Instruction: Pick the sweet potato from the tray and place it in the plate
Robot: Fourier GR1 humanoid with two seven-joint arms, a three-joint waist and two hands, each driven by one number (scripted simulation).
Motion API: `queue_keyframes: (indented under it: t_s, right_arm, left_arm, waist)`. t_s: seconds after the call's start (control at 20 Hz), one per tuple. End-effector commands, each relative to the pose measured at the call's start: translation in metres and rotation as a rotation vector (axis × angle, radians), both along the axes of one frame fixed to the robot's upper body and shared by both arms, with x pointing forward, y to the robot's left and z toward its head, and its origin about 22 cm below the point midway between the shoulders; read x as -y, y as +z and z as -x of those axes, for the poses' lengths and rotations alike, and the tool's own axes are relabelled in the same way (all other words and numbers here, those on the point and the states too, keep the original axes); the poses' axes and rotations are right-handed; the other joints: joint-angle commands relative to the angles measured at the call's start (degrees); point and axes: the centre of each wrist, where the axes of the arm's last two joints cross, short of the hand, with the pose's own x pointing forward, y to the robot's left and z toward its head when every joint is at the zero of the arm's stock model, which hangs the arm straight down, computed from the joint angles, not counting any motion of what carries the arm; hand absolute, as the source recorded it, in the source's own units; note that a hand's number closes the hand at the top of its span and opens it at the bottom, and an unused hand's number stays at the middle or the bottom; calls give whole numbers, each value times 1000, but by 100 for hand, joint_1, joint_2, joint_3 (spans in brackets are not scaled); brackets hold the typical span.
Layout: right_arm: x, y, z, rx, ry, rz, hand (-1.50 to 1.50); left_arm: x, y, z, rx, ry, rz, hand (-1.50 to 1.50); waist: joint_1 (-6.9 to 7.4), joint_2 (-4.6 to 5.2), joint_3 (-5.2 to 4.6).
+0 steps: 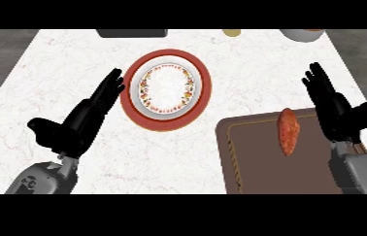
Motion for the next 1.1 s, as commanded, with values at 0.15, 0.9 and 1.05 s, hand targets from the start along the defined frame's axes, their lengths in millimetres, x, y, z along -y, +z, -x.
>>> queue_keyframes:
  t_s: [0.15,0.9,1.05]
  right_arm:
    - [-82,39,-36,162,314,0,150]
    - [-142,-42,11,244,-77,186,-150]
    - [-109,4,11,307,-86,267,-150]
  left_arm:
    - [-31,35,-26,159,122,-96,0]
    - [-62,37,-29,193,213,-110,0]
    - [-67,29,-27,168,202,-120,0]
  waist:
    - [196,214,-74]
    - [-13,183,-74]
    - [-51,169,-78]
